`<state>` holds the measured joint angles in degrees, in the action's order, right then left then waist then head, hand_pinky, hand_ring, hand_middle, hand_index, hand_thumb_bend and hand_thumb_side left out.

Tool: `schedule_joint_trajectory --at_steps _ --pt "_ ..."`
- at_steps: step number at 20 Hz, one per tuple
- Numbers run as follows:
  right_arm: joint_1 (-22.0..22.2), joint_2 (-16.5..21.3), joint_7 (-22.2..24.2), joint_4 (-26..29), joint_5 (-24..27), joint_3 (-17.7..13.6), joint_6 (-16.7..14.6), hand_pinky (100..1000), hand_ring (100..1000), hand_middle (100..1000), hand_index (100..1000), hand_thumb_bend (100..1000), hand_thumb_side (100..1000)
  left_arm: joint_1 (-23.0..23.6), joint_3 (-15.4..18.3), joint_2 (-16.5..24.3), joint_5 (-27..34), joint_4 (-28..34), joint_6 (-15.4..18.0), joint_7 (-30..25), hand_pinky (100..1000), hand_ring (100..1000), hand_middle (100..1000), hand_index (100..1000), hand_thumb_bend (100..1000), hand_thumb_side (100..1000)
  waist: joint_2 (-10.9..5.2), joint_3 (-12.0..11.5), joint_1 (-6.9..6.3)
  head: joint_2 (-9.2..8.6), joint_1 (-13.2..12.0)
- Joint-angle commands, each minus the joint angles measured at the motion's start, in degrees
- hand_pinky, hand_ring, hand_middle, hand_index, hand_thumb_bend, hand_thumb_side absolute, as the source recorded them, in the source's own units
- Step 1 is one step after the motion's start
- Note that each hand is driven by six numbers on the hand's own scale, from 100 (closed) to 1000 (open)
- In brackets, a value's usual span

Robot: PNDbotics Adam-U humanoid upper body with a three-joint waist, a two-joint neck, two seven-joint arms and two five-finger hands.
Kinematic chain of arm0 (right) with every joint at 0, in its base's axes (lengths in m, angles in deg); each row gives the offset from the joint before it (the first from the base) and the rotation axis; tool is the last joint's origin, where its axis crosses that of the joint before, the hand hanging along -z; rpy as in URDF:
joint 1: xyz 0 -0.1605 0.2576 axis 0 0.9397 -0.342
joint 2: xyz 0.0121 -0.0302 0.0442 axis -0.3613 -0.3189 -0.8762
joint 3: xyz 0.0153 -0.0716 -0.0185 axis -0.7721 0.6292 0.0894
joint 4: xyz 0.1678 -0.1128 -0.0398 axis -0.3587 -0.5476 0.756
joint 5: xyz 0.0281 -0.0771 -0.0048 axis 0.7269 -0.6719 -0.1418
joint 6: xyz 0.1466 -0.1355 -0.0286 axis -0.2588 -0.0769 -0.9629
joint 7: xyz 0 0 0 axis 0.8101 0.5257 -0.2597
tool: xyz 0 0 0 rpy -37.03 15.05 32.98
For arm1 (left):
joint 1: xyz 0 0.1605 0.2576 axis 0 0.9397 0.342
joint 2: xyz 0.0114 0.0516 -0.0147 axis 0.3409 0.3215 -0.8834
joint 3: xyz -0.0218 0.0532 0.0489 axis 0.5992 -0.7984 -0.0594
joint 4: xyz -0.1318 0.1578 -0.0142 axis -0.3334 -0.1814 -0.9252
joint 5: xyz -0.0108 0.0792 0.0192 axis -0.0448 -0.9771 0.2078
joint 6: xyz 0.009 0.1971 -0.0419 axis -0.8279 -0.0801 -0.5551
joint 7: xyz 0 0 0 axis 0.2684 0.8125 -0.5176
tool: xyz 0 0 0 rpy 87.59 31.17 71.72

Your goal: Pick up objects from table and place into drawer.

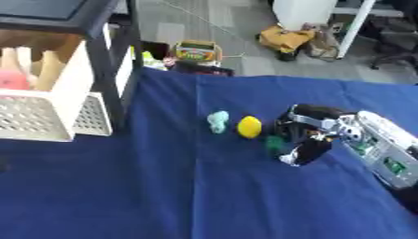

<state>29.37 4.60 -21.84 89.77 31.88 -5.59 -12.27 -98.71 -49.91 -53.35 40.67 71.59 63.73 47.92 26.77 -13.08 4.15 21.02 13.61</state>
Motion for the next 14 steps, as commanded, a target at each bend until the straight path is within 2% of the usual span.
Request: schedule_joint_trajectory --at_steps 1,14 --pt "-0.4 2.4 -1.0 2.6 1.1 -1.7 0.8 580 596 376 514 100 266 -0.1 0.3 0.2 0.1 0.8 -0.2 0.0 557 174 436 896 100 983 -1.98 0.2 0.03 -0.50 -0.2" --pt "-1.1 4.1 -3.5 9.6 3.7 -4.2 3.9 562 573 328 478 100 253 0.1 0.2 0.1 0.5 0.8 -0.6 -0.2 553 174 436 896 100 980 -2.84 0.4 0.49 -0.52 -0.7"
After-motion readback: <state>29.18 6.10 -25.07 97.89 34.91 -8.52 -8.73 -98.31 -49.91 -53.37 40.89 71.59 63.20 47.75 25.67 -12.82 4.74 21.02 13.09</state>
